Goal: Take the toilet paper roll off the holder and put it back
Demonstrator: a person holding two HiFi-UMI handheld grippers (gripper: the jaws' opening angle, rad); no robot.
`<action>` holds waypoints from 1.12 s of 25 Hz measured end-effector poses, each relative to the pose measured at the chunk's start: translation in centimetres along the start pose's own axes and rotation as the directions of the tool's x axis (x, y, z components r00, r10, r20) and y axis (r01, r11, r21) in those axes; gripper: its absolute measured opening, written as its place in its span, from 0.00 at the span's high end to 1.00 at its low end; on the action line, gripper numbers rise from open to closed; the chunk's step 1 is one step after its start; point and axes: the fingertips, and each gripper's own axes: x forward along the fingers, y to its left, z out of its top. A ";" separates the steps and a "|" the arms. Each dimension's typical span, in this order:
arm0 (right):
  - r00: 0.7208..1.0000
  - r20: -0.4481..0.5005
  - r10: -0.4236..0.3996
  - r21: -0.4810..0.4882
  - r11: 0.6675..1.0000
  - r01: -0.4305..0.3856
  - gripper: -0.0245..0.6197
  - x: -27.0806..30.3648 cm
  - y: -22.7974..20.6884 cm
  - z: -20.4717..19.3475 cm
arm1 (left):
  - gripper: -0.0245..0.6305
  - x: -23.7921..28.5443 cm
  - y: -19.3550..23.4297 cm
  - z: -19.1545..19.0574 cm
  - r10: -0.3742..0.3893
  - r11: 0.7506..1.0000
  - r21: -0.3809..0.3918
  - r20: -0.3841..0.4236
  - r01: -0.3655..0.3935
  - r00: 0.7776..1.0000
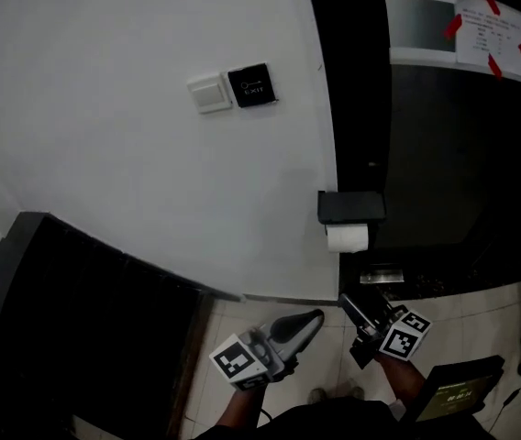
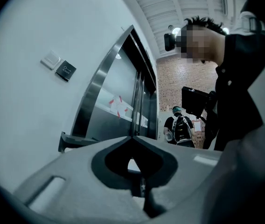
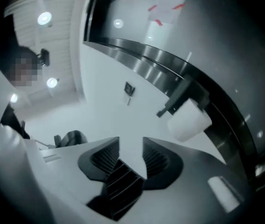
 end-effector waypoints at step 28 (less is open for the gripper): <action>0.988 0.026 0.149 -0.580 0.808 -0.107 0.96 -4.6 12.2 6.3 | 0.96 3.2 -2.8 1.1 -0.175 0.984 0.040 0.049 0.173 0.983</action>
